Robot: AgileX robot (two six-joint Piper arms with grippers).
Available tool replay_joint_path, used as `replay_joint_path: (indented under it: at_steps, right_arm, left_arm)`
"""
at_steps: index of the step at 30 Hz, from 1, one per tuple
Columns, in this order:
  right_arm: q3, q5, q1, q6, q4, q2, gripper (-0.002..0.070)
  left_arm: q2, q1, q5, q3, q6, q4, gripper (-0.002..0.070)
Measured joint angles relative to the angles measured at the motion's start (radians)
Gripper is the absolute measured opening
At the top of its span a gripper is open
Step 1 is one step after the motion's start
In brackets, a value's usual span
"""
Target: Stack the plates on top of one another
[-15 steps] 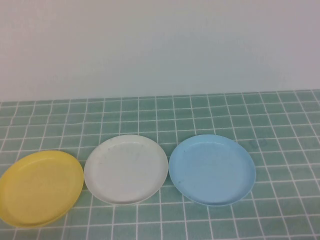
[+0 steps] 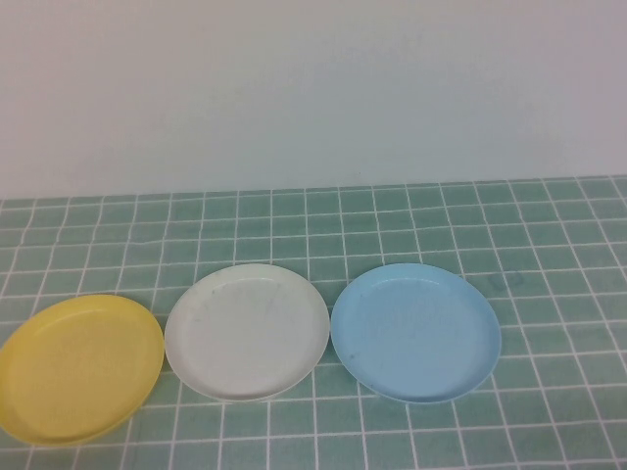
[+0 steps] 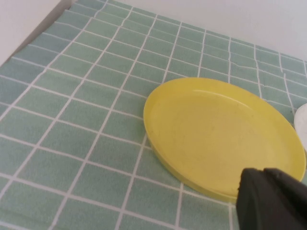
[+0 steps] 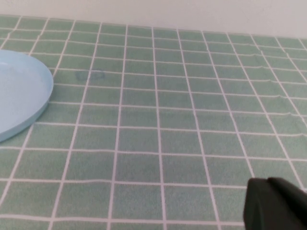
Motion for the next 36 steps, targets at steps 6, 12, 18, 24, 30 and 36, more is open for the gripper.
replay_joint_path:
  at_steps: [6, 12, 18, 24, 30, 36]
  right_arm:
    - [0.000, 0.000, 0.000, 0.000, 0.000, 0.000, -0.0002]
    - [0.000, 0.000, 0.000, 0.001, 0.000, 0.000, -0.0002]
    - [0.000, 0.000, 0.000, 0.001, 0.000, 0.000, -0.0002]
    - [0.000, 0.000, 0.000, 0.000, -0.016, 0.000, -0.0002]
    - [0.000, -0.106, 0.000, 0.000, -0.016, 0.000, -0.0002]
    - [0.000, -0.373, 0.000, 0.000, -0.016, 0.000, -0.0002]
  left_arm:
    - [0.002, 0.000, 0.000, 0.000, 0.007, 0.023, -0.0001]
    - [0.002, 0.000, 0.000, 0.000, 0.054, 0.116, -0.0001]
    - [0.002, 0.000, 0.000, 0.000, 0.059, 0.155, -0.0001]
    - [0.002, 0.000, -0.003, 0.000, 0.059, 0.188, -0.0001]
    - [0.002, 0.000, -0.093, 0.000, 0.059, 0.200, -0.0001]
    - [0.002, 0.000, -0.308, 0.000, 0.059, 0.200, -0.0001]
